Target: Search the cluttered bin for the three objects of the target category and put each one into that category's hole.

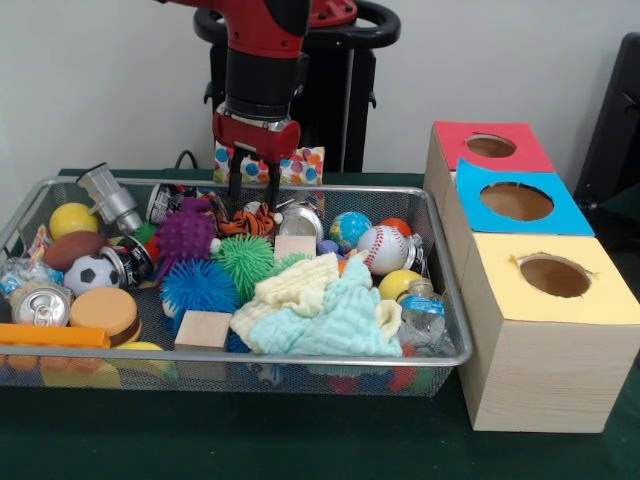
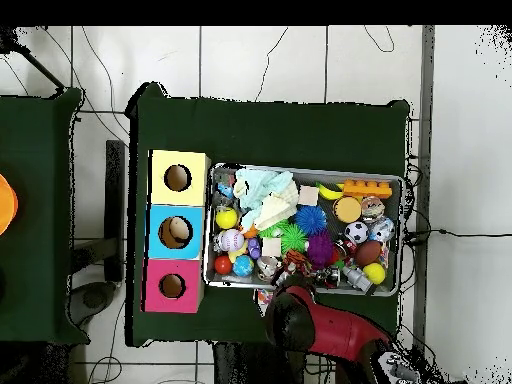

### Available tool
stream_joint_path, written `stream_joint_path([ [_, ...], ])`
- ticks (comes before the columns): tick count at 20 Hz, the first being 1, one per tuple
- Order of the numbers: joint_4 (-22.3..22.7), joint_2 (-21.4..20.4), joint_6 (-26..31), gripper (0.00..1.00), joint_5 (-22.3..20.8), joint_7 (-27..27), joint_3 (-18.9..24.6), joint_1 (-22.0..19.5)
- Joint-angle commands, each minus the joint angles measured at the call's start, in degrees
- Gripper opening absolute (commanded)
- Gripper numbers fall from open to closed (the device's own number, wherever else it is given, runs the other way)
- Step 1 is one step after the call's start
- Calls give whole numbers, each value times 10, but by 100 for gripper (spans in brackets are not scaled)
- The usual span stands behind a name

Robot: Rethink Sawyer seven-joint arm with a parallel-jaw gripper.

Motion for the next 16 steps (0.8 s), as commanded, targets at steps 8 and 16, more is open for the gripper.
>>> stream_joint_path([
  [8, -40, 9, -5, 100, 32, 82, 18, 2],
  [16, -34, 4, -3, 100, 30, 81, 22, 7],
])
